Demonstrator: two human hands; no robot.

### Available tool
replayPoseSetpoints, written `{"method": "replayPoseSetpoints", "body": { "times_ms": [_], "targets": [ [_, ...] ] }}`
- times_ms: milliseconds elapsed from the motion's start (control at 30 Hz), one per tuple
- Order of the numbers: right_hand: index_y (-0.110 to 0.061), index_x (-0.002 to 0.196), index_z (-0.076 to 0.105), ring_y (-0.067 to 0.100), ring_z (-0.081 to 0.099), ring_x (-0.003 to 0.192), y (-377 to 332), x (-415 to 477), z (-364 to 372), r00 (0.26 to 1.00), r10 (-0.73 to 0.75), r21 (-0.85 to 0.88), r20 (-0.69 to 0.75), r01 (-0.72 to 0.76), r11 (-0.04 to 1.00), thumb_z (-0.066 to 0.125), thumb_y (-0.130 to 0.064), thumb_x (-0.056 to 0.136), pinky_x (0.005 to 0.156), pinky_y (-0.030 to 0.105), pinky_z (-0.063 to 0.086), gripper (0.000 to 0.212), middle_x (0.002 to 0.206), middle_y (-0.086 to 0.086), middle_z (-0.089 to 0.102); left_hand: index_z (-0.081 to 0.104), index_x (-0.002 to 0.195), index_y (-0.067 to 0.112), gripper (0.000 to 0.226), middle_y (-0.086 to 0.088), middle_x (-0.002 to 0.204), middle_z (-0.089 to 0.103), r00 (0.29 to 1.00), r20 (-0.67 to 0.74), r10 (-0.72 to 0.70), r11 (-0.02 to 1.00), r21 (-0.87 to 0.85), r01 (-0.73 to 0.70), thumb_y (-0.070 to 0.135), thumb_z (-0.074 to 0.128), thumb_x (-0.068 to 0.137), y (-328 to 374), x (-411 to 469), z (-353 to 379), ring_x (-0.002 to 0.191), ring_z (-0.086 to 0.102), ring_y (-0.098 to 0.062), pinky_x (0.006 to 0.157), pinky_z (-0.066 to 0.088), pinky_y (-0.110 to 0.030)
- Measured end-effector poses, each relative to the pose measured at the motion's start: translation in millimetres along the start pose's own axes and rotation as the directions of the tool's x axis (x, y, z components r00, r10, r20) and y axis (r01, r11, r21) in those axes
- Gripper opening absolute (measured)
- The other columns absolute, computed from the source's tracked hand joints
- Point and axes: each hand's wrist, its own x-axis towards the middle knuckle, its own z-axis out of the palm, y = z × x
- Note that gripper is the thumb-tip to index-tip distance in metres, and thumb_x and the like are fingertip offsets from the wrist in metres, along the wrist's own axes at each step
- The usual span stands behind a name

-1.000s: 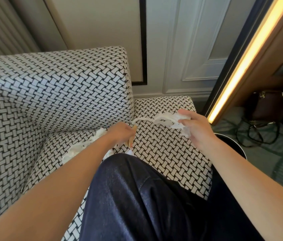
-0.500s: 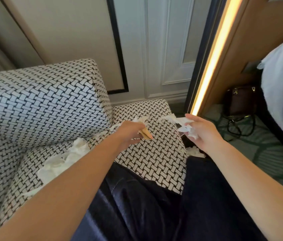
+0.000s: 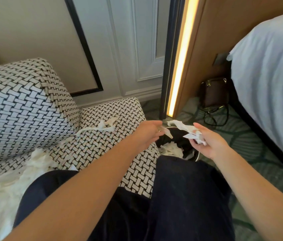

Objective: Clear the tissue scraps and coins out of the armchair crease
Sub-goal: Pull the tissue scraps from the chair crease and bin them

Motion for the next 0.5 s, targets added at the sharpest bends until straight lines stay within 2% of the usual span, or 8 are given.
{"method": "replayPoseSetpoints", "body": {
  "times_ms": [133,267,367,500],
  "targets": [
    [-0.014,0.119,0.063,0.023,0.055,0.100,0.3,9.5,-12.2,0.999,0.024,0.058,-0.024,-0.023,0.998,0.051,-0.005,0.095,0.063,0.028,0.051,0.029,0.129,0.015,0.052,0.048,0.135,0.013,0.054,-0.012,0.142,0.041,0.995,0.087,0.050,0.998,0.043,-0.054,-0.014,0.037,0.090,-1.8,5.3,14.2,0.127,0.048,-0.024,0.100,0.042,-0.031],
    [-0.013,0.122,0.059,0.020,0.058,0.092,9.3,19.5,-16.0,0.996,0.084,0.126,-0.041,-0.079,0.989,0.053,-0.011,0.094,0.054,0.026,0.054,0.029,0.121,0.012,0.056,0.050,0.134,0.013,0.047,-0.009,0.139,0.047,0.993,0.104,0.050,0.991,0.120,-0.062,-0.008,0.038,0.093,-11.6,10.3,14.5,0.123,0.052,-0.021,0.101,0.041,-0.032],
    [-0.011,0.119,0.059,0.018,0.056,0.085,15.0,23.9,-15.4,0.992,0.123,0.208,-0.017,-0.117,0.971,0.049,-0.011,0.096,0.071,0.027,0.051,0.025,0.108,0.009,0.056,0.051,0.132,0.013,0.044,-0.007,0.135,0.052,0.994,0.098,0.039,0.985,0.162,-0.055,-0.005,0.037,0.094,-15.5,10.9,10.5,0.120,0.053,-0.021,0.101,0.040,-0.032],
    [-0.007,0.125,0.055,0.026,0.057,0.096,18.7,26.4,-12.0,0.988,0.154,0.290,0.032,-0.157,0.944,0.054,-0.016,0.093,0.073,0.034,0.053,0.032,0.126,0.014,0.054,0.054,0.128,0.014,0.037,-0.005,0.128,0.056,0.997,0.076,0.026,0.983,0.178,-0.039,0.000,0.040,0.097,-15.7,10.8,5.1,0.119,0.055,-0.020,0.100,0.041,-0.031]
  ]
}}
